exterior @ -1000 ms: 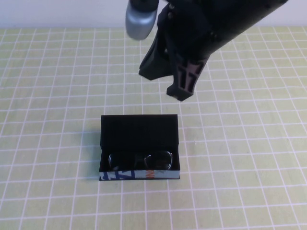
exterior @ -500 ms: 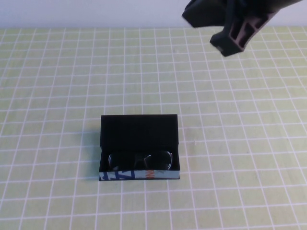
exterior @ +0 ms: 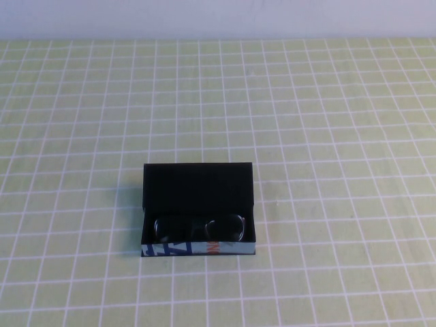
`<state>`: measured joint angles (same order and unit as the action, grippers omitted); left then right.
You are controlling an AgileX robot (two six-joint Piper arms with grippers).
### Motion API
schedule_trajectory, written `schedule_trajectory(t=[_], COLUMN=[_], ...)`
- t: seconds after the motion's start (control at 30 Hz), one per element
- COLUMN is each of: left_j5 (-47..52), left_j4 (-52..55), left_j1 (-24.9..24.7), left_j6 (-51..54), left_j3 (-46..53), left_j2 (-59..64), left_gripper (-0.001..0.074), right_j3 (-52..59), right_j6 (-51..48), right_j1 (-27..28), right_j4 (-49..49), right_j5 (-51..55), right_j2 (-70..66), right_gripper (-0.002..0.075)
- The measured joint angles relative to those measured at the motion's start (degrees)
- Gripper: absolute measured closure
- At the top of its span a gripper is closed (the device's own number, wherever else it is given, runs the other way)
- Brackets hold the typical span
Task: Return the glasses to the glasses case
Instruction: Close the glasses case
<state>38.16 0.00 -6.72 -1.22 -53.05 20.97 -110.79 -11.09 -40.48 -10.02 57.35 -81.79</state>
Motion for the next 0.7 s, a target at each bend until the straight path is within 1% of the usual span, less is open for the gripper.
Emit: schedule_trajectory(t=[0.07, 0.13, 0.2, 0.33, 0.5, 0.6, 0.7], left_j5=[5.73, 9.38, 11.31, 12.48, 12.72, 12.74, 12.85], left_j4=[-8.31, -14.34, -17.97, -20.19, -22.36, -23.22, -23.57], left_j1=[0.00, 0.00, 0.00, 0.00, 0.00, 0.00, 0.00], left_j6=[12.54, 20.34, 25.14, 27.15, 27.43, 27.43, 27.43], left_j3=[-2.37, -3.23, -3.48, -3.48, -3.66, -3.79, -3.88], left_j2=[4.68, 8.85, 11.67, 14.54, 14.93, 14.98, 15.60], left_gripper=[0.0739, 0.0739, 0.0739, 0.0739, 0.0739, 0.0739, 0.0740], right_j3=[1.06, 3.18, 6.88, 17.13, 31.94, 39.15, 43.72], right_j6=[0.00, 0.00, 0.00, 0.00, 0.00, 0.08, 0.12], right_j1=[0.00, 0.00, 0.00, 0.00, 0.49, 2.33, 5.70], right_j4=[0.00, 0.00, 0.00, -0.41, -1.20, -0.03, 2.15], right_j5=[-3.12, -7.06, -11.09, -21.30, -33.84, -37.63, -38.19], right_j2=[0.37, 1.05, 2.28, 6.61, 13.78, 16.69, 17.38], right_gripper=[0.0742, 0.0742, 0.0742, 0.0742, 0.0742, 0.0742, 0.0742])
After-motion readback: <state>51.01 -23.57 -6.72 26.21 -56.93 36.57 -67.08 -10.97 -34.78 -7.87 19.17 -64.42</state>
